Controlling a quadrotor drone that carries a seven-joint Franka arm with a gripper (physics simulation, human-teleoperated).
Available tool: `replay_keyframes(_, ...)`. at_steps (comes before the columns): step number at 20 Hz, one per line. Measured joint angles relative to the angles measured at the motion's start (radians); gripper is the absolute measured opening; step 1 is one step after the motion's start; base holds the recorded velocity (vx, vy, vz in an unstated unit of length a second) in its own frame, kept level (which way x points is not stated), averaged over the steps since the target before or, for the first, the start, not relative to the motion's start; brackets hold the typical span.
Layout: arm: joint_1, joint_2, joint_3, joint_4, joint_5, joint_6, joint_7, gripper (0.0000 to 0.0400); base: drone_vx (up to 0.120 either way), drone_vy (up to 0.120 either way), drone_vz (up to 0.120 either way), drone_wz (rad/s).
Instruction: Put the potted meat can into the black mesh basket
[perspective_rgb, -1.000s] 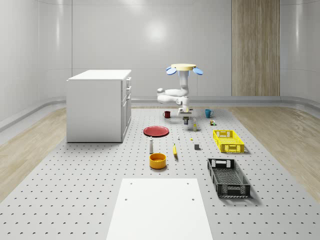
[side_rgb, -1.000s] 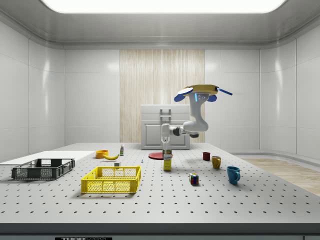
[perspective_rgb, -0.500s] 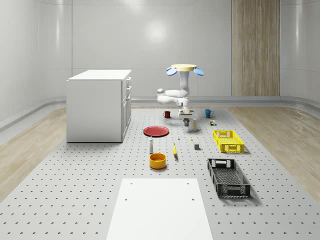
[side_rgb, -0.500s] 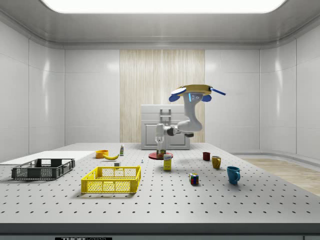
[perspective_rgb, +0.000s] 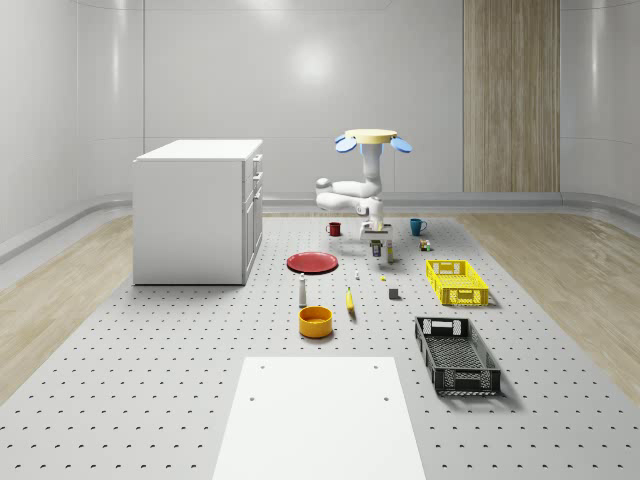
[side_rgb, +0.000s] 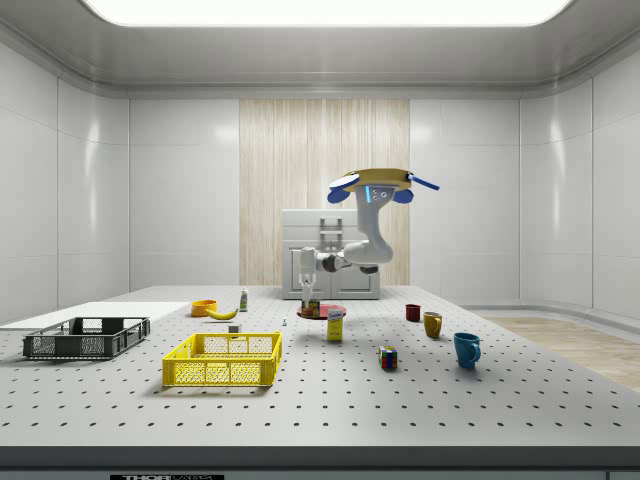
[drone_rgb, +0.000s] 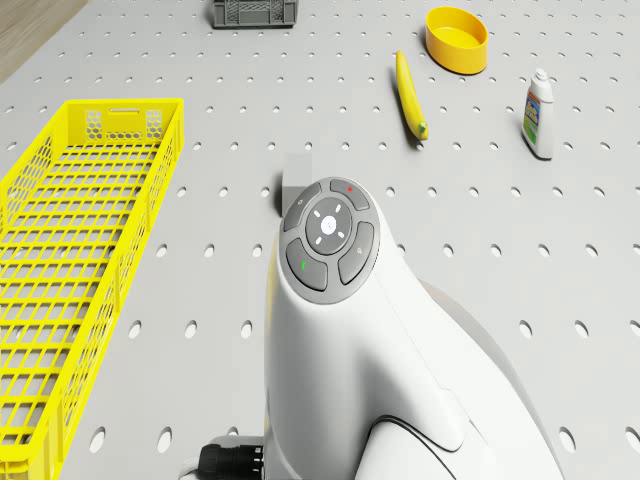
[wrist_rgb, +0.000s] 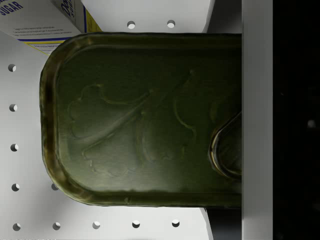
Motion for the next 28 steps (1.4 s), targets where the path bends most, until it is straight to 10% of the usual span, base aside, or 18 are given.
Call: replay_keyframes(28,-0.008,-0.038,0.006,0.002,0.015,0.035,0.010,0.0284,0.120,0.013,0.016,0.000)
